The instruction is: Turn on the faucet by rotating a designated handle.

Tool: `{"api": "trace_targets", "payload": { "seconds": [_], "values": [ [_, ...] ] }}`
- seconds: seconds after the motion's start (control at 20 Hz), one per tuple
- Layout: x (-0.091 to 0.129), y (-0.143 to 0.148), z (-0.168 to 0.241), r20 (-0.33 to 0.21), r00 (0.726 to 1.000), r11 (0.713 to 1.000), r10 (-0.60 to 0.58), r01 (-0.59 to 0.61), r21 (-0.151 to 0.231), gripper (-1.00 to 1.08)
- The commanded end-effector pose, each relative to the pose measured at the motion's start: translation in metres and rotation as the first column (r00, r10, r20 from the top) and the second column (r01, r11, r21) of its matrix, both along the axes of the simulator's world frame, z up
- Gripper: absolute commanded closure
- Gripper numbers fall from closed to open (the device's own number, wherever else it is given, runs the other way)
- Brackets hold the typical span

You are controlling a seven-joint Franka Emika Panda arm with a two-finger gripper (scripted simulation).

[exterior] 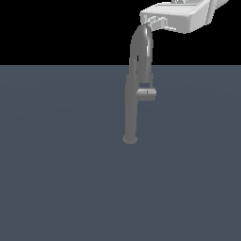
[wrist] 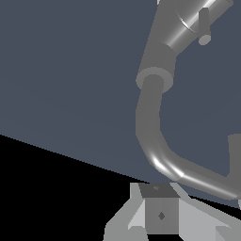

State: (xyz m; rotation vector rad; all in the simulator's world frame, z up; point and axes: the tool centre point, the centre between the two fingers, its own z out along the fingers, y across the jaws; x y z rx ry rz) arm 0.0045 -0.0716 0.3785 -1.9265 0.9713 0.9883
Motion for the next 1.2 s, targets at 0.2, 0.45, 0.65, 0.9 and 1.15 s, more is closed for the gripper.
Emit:
{"api": "trace_targets", "payload": {
  "seconds": [0.2,0.45,0.65,0.9,1.15],
  "values": [
    [0.022,-0.015,-0.043,-0.143,0.982,0.982,-0.122,0.140,0.125,1.08],
    [0.032,-0.023,-0.078,-0.256,0.946,0.947,-0.198,0.252,0.201,1.08],
    [0.037,-0.027,-0.101,-0.331,0.913,0.914,-0.238,0.326,0.241,1.08],
    [0.039,-0.028,-0.122,-0.393,0.880,0.881,-0.267,0.388,0.270,1.08],
    [0.039,-0.028,-0.130,-0.418,0.865,0.867,-0.277,0.413,0.280,1.08]
  ]
}}
